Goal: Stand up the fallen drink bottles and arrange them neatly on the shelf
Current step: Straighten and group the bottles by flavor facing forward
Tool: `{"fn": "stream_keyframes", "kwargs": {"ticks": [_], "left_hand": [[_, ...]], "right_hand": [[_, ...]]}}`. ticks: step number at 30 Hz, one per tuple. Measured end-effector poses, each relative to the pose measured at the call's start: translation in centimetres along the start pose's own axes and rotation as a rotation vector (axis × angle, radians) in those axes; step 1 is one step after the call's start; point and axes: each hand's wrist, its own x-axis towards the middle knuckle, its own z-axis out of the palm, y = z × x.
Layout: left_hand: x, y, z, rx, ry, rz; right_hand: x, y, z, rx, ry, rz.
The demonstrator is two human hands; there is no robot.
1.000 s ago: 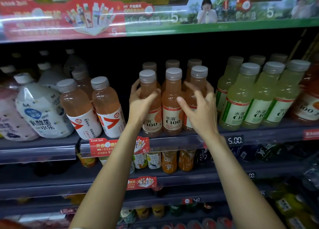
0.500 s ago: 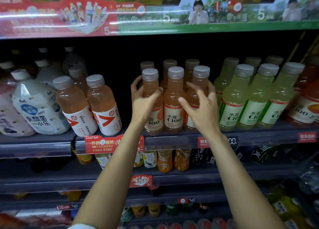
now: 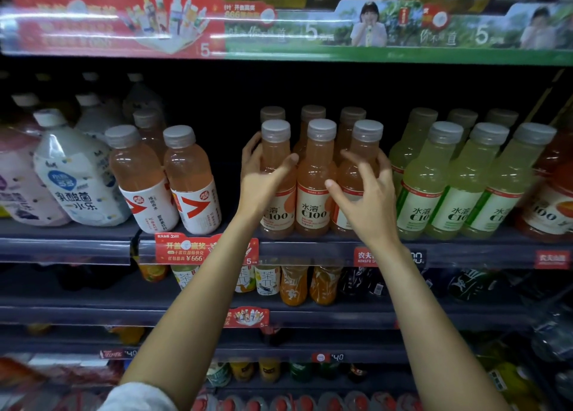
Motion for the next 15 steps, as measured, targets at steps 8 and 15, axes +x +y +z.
{"fn": "stream_keyframes", "kwargs": {"ticks": [8,15], "left_hand": [[-3.5,1.4,-4.2,0.390,-0.114,0.037],[-5.9,0.2,-16.0,0.524,0.315,0.582]], "right_hand": [[-2.7,-1.9,0.4,-0.050,0.365,-0.348],[-3.1,-8.1,6.1,0.024,0.332,-0.728]]}}
